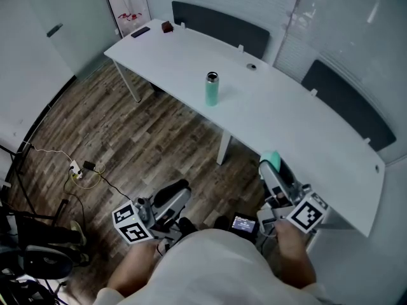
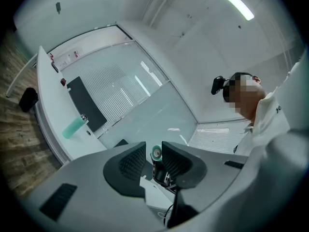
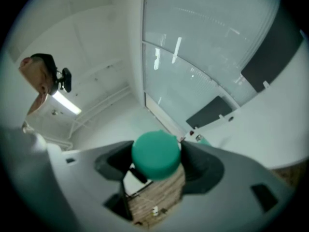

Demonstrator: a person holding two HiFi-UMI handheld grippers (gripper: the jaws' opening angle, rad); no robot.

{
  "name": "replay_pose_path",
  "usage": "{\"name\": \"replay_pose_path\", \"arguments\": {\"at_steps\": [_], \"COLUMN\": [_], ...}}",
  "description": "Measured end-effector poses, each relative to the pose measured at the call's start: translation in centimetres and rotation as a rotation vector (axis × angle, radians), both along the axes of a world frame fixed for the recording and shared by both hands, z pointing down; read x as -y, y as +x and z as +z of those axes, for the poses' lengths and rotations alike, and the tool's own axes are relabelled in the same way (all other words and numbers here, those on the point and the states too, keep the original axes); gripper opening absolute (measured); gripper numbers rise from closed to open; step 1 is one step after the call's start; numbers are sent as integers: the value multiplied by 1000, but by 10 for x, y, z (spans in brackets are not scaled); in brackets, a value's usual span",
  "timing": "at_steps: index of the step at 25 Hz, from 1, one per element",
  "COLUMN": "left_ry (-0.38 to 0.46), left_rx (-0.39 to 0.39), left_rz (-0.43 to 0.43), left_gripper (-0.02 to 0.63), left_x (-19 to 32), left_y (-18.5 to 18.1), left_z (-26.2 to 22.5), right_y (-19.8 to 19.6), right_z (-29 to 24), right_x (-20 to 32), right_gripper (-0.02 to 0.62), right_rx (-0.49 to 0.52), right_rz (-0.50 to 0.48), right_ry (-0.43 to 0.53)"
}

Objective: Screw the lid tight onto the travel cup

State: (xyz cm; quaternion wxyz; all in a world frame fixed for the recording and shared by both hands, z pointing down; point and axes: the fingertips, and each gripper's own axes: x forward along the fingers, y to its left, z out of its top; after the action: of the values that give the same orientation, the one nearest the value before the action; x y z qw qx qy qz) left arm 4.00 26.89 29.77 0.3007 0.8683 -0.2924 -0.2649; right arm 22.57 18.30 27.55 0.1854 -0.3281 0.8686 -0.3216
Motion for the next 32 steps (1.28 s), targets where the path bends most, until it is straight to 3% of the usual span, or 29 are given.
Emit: {"name": "replay_pose_path", "arguments": {"at_steps": [9,22,32], "left_ry": [-10,-24,-52], "left_rx": [16,72,93], "left_rz": [-24,-115,-152], "left_gripper": [119,118,118], "left_x": [2,8,12], "left_y": [16,55,65], "left_z": [3,9,20], "right_y": [16,47,47], "right_z": [2,30,50], "right_x": [3,16,26], "right_gripper": [316,316,316], "right_rx": [87,51,15], "right_rz": [-46,-114,-168], "right_ry": [-49,-97,-120]}}
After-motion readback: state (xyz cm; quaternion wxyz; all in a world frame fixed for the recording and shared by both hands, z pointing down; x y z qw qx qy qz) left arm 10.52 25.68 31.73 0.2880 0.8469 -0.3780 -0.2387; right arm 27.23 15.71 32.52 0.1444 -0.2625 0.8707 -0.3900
